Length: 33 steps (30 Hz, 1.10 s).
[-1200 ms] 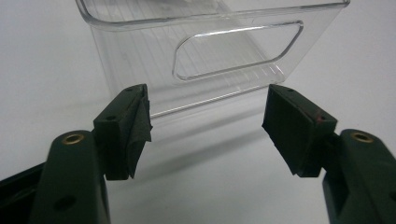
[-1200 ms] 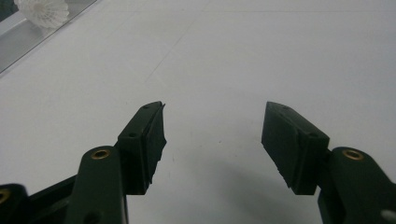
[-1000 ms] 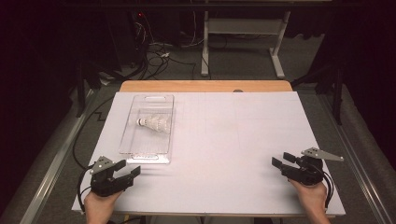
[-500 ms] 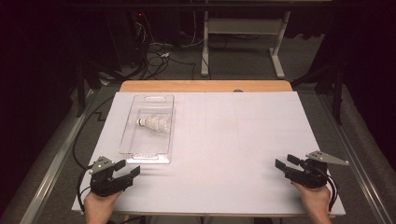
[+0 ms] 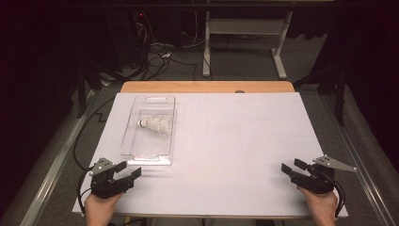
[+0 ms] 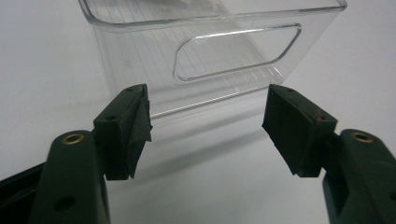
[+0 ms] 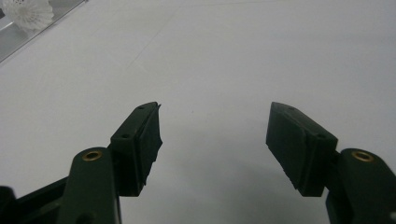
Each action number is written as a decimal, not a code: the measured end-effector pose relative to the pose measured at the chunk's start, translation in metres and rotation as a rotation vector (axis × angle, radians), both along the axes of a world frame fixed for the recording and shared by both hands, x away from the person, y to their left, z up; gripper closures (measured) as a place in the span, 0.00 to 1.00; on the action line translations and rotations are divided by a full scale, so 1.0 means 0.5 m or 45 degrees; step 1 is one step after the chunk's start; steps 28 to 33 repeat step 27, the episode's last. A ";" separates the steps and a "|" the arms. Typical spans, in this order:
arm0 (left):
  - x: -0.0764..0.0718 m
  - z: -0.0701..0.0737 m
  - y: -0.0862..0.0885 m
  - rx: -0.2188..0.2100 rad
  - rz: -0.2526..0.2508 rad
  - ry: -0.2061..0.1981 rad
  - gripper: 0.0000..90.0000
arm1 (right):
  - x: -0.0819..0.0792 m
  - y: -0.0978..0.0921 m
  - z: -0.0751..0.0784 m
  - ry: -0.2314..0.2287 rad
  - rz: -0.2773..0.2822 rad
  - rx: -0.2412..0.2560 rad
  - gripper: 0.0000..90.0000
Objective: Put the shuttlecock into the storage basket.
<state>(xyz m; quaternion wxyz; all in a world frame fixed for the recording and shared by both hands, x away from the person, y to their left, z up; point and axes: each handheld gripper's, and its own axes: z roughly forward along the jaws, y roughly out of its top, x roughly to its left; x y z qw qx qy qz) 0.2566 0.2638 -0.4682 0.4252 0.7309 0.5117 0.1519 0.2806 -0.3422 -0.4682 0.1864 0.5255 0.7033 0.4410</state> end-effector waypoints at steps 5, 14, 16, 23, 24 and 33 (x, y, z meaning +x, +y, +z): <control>-0.001 0.000 0.000 0.001 0.003 -0.001 0.37 | -0.001 0.000 -0.002 0.000 -0.001 0.001 0.39; 0.000 0.000 -0.001 0.006 0.000 0.002 0.37 | -0.002 -0.001 -0.002 0.001 -0.006 0.018 0.39; 0.000 0.000 -0.001 0.005 0.000 0.002 0.37 | -0.002 -0.001 -0.002 -0.002 -0.007 0.019 0.38; 0.001 -0.001 -0.001 0.007 -0.001 0.003 0.37 | -0.001 -0.001 -0.002 -0.004 -0.002 0.021 0.38; 0.001 -0.001 -0.001 0.007 0.000 0.004 0.37 | -0.001 -0.001 -0.002 -0.007 0.002 0.018 0.38; 0.002 -0.001 -0.001 0.006 0.003 0.003 0.37 | 0.000 -0.001 -0.001 -0.008 0.002 0.020 0.38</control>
